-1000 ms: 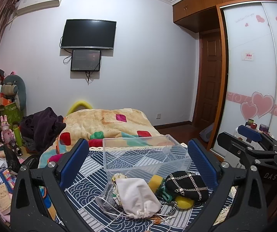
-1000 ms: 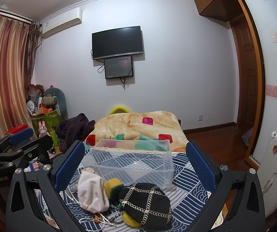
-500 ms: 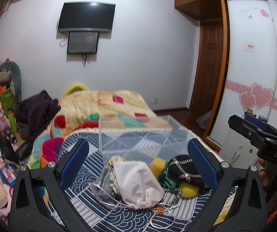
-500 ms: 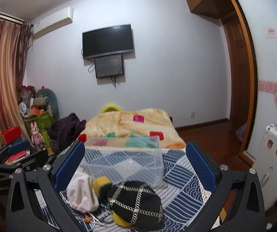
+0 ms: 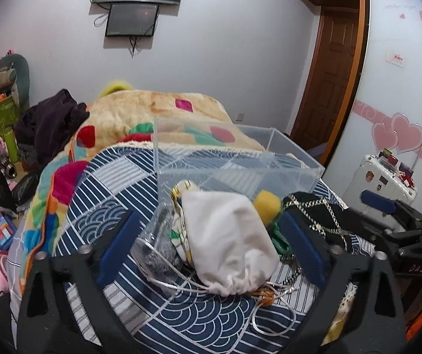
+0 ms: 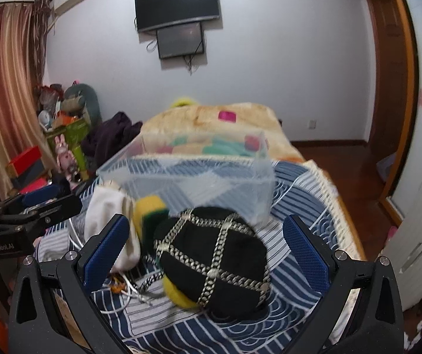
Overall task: Organize soft objects
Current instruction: 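Grasp the white pouch with the left tool while the right tool grasps the black cap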
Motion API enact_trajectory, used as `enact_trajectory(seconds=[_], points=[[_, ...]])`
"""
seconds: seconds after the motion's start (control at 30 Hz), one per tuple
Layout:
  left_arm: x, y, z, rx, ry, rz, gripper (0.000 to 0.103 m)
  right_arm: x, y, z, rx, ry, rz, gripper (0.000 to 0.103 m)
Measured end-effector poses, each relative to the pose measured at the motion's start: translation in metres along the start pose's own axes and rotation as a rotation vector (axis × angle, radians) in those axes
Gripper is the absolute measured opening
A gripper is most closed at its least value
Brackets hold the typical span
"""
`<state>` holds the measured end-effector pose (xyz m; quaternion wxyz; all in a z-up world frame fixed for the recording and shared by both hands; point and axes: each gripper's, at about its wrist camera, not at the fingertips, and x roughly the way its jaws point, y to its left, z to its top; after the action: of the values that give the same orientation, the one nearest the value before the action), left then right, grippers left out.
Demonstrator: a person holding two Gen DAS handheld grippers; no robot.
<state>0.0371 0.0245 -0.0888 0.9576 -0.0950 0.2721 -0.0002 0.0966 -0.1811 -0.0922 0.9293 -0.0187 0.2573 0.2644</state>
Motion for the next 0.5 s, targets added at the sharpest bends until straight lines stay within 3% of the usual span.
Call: enact_trajectory(seconds=[0.2, 0.3, 0.5], points=[[0.01, -0.005, -0.004, 0.01, 0.032, -0.021, 0.073, 0.013, 0.003, -0.007, 0.005, 0.073, 0.049, 0.1], [0.014, -0.006, -0.006, 0.014, 0.05, -0.044, 0.072, 0.016, 0.003, -0.008, -0.008, 0.08, 0.028, 0.097], [0.027, -0.009, -0.012, 0.005, 0.117, -0.086, 0.072, 0.028, -0.004, -0.009, 0.035, 0.139, 0.066, 0.075]])
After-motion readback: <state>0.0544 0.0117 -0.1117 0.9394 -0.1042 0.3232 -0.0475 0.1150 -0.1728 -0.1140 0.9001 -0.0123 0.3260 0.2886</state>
